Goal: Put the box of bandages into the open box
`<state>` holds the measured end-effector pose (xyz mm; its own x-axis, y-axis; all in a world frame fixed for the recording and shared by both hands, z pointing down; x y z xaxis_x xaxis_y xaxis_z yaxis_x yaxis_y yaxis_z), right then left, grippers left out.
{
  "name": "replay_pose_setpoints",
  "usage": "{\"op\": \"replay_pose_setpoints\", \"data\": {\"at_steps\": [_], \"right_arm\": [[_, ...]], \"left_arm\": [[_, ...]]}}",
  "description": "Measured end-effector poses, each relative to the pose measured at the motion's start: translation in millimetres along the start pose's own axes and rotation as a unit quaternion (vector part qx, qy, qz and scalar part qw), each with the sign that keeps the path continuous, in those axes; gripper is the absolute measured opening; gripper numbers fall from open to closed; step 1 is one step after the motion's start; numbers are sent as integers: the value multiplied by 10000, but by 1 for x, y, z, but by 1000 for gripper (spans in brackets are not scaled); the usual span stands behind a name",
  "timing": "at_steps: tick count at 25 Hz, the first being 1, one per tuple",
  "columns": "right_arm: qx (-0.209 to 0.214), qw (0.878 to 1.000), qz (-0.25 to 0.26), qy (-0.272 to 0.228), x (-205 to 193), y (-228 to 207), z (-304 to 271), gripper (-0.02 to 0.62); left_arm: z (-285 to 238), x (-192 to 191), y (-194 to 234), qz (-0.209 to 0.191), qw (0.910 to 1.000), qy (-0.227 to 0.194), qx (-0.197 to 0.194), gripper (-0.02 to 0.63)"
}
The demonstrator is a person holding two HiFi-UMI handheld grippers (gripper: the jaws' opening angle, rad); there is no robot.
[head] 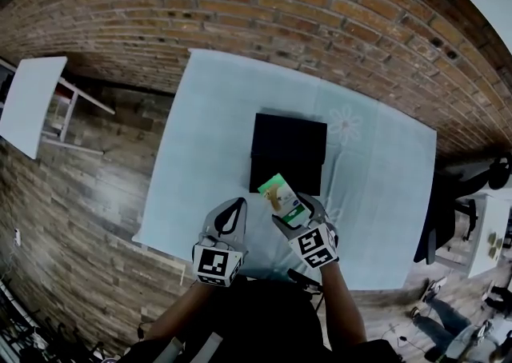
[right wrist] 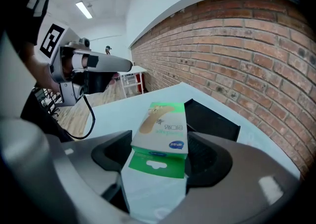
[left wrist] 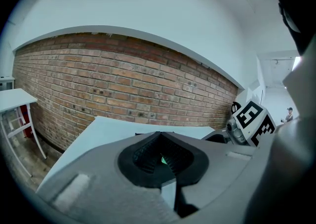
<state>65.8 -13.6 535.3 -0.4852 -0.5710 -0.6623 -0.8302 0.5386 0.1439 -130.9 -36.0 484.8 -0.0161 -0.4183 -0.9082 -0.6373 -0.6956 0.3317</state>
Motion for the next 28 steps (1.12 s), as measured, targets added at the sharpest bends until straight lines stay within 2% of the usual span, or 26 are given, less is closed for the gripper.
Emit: {"op": "replay_pose_setpoints", "data": {"at_steps": [13,28], "right_arm": [[211,9996,200,15,4,-13,-30,347],[543,9973,441,221,-11,-26,-66,348]], "left_arm": [[-9,0,16,118,9999,13,97,0],[-19,0,23,122,9999,-11,119,0]]}}
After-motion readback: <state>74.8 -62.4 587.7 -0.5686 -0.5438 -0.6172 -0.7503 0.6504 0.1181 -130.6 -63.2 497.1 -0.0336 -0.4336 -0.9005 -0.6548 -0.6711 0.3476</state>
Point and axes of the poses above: the fingertips, and each gripper's own axes: z backward along the fingers, y to its left, x out of its top, the point moved 9 cm from there along z, backward along the fingers, and after that the axes turned 13 degrees about -x, right-handed, at the moved point
